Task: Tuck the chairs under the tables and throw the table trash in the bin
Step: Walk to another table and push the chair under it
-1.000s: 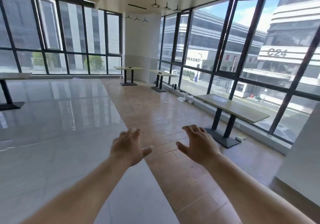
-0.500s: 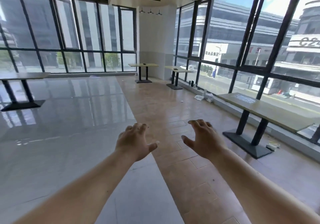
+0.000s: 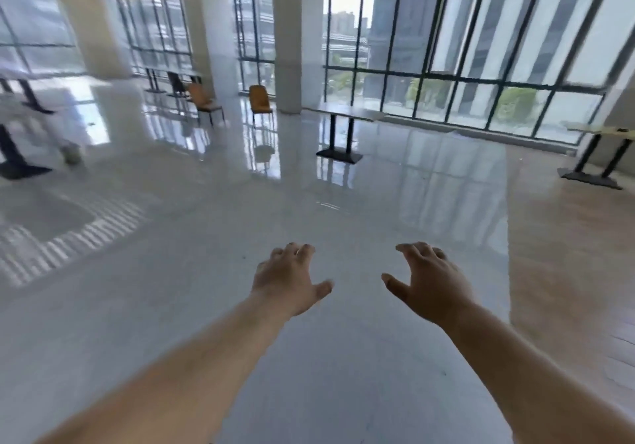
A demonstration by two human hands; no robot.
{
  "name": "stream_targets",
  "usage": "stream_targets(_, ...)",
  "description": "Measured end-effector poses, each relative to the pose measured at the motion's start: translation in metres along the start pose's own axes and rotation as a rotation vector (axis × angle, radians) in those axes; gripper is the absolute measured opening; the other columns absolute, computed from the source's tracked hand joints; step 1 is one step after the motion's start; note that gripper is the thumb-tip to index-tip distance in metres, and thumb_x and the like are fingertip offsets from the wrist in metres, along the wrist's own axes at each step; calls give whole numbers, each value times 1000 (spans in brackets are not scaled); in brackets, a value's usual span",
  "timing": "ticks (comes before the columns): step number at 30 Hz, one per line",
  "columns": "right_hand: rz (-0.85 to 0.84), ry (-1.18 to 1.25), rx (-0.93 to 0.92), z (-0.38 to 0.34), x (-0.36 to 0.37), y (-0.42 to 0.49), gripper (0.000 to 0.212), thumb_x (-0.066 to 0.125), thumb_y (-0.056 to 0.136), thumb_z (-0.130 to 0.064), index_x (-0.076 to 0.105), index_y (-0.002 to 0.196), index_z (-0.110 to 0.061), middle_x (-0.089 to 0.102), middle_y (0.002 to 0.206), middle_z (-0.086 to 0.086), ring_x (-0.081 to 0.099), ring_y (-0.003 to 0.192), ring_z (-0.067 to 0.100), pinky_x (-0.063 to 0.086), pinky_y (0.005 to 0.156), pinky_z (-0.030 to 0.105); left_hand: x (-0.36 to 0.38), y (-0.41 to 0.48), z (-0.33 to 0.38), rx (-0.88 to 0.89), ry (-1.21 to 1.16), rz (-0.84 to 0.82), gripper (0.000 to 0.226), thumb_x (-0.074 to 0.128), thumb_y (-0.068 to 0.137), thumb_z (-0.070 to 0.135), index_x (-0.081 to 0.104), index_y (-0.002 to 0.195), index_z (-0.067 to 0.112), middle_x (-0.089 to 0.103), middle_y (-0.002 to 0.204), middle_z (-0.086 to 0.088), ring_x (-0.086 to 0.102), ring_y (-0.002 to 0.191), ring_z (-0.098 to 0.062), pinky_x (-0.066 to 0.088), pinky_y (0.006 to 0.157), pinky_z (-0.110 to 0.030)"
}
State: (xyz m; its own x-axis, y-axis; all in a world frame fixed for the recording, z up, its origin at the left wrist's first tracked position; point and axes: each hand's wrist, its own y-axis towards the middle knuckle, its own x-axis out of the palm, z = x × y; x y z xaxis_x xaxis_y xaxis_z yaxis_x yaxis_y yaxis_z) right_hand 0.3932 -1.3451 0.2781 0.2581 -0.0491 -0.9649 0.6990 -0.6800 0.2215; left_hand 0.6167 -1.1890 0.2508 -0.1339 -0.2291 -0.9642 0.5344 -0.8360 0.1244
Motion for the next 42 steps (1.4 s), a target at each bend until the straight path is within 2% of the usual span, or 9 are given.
stream_targets(3, -31, 15, -185, -63, 30, 64, 72, 50, 93, -69, 40, 151, -27, 46, 151, -1, 40, 139, 26, 41, 107, 41, -6, 12, -76, -191, 1, 42, 83, 53, 86, 79, 35, 151, 31, 40, 154, 1, 38, 139, -28, 40, 107, -46)
stream_targets(11, -54, 8, -573, -230, 67, 190, 71, 53, 94, -66, 42, 151, -26, 48, 150, 2, 43, 137, 28, 40, 109, 41, -36, 12, -238, -549, -7, 139, 84, 54, 89, 77, 33, 153, 27, 40, 157, -5, 41, 138, -31, 42, 107, -47)
stream_targets(14, -43, 76, -679, -286, 81, 220, 72, 56, 92, -66, 45, 149, -23, 51, 148, 4, 45, 134, 30, 41, 107, 44, -47, -3, -280, -656, 21, 174, 84, 53, 89, 77, 35, 152, 25, 42, 155, -7, 43, 137, -32, 45, 106, -47)
stream_targets(20, -147, 171, -964, -377, 138, 230, 72, 51, 90, -71, 45, 147, -27, 51, 146, 0, 46, 132, 26, 42, 104, 42, -44, -65, -326, -902, 59, 203, 82, 48, 87, 79, 36, 150, 26, 45, 153, -4, 45, 135, -30, 47, 103, -49)
stream_targets(25, -226, 267, -1217, -433, 175, 222, 73, 49, 91, -72, 44, 148, -27, 51, 147, 0, 45, 135, 25, 43, 106, 43, -34, -133, -319, -1204, 119, 244, 84, 49, 87, 79, 35, 151, 27, 44, 155, -3, 45, 136, -29, 51, 96, -48)
stream_targets(32, -323, 415, -1541, -463, 191, 180, 73, 45, 95, -72, 43, 151, -25, 50, 151, -1, 47, 136, 22, 44, 109, 40, -20, -193, -230, -1590, 198, 206, 85, 47, 89, 80, 34, 154, 25, 42, 158, -4, 45, 138, -28, 51, 102, -43)
stream_targets(37, -479, 419, -1639, -447, 240, 133, 74, 48, 93, -71, 39, 152, -27, 49, 150, -2, 44, 136, 22, 45, 107, 41, 19, -209, -196, -1684, 154, 154, 86, 50, 89, 81, 33, 155, 28, 38, 161, 0, 42, 141, -26, 50, 105, -45)
stream_targets(39, -572, 344, -1661, -429, 275, 107, 77, 47, 90, -74, 38, 151, -28, 48, 150, -2, 43, 136, 25, 46, 106, 44, 54, -218, -195, -1688, 72, 113, 88, 52, 87, 80, 34, 155, 30, 34, 163, 1, 37, 144, -27, 47, 107, -49)
stream_targets(42, -717, 141, -1711, -390, 343, 66, 88, 35, 82, -85, 34, 151, -31, 46, 151, -1, 43, 137, 31, 47, 103, 48, 125, -234, -202, -1653, -126, -29, 94, 49, 81, 86, 32, 157, 34, 26, 169, 0, 28, 150, -30, 40, 114, -55)
